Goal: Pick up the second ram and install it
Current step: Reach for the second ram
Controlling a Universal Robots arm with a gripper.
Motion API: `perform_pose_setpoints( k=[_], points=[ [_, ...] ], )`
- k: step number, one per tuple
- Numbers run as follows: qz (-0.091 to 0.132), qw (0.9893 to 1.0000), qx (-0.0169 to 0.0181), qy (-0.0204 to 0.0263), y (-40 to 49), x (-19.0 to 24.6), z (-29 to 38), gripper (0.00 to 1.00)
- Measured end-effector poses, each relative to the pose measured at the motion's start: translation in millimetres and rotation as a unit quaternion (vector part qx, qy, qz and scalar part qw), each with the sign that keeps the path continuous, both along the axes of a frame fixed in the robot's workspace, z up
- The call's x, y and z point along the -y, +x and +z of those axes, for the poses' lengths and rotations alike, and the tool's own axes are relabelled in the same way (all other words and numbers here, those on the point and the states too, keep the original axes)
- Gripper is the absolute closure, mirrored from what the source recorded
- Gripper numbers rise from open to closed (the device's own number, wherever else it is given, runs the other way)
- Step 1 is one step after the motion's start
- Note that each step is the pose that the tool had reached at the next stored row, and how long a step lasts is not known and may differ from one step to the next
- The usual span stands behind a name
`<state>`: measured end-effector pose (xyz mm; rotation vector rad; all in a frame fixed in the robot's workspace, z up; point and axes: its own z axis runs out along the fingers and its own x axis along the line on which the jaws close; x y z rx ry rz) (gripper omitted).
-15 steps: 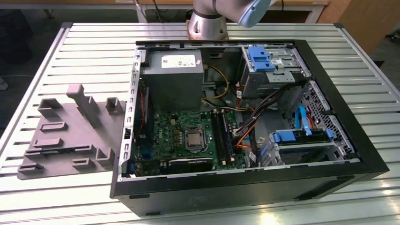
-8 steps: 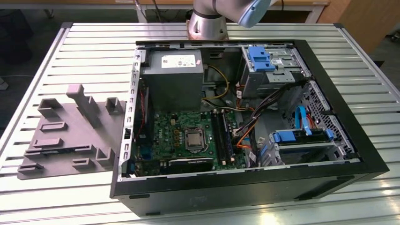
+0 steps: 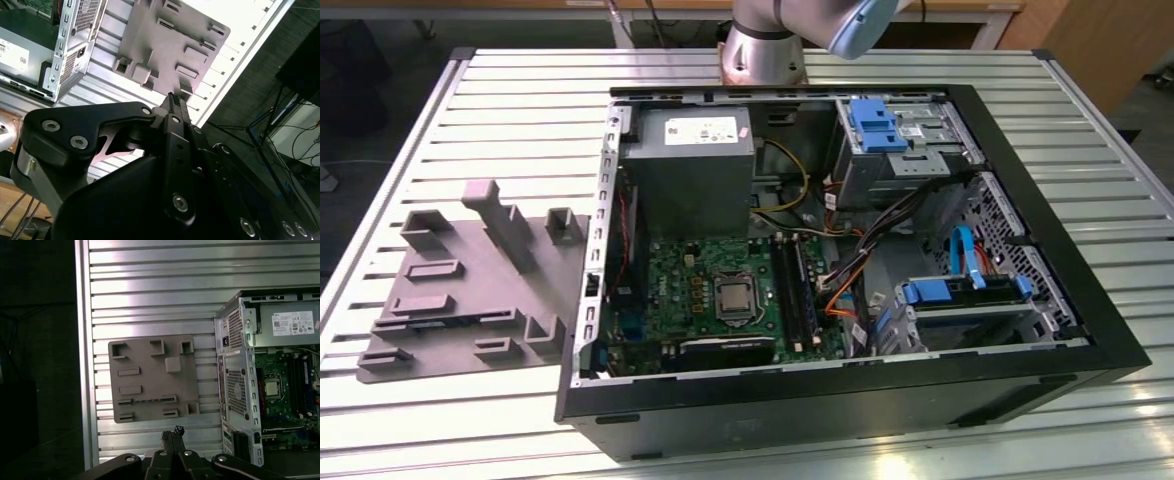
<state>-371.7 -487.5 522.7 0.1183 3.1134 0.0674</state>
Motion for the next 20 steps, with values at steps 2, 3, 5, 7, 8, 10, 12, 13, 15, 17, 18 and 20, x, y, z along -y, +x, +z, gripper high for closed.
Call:
perform_pose_setpoints(
  k=[2,3,5,7,8,10,12,13,15,17,18,20],
  points=[
    [0.000,1.0000,0.0000,0.0000,0.0,0.0,-1.0,0.89],
    [0.000,1.0000,0.0000,0.0000,0.0,0.0,-1.6,0.89],
    [0.000,1.0000,0.0000,0.0000,0.0,0.0,-2.9,0.89],
    [0.000,1.0000,0.0000,0.0000,0.0,0.0,-4.0,0.89],
    [0.000,1.0000,0.0000,0.0000,0.0,0.0,-4.5,0.89],
    [0.000,1.0000,0.0000,0.0000,0.0,0.0,-5.6,0.89],
    [0.000,1.0000,0.0000,0.0000,0.0,0.0,-6.6,0.89],
    [0.000,1.0000,0.0000,0.0000,0.0,0.0,-7.2,0.89],
    [0.000,1.0000,0.0000,0.0000,0.0,0.0,-8.3,0.89],
    [0.000,1.0000,0.0000,0.0000,0.0,0.0,-9.4,0.89],
    [0.000,1.0000,0.0000,0.0000,0.0,0.0,-10.1,0.89],
    [0.000,1.0000,0.0000,0.0000,0.0,0.0,-11.6,0.89]
  ],
)
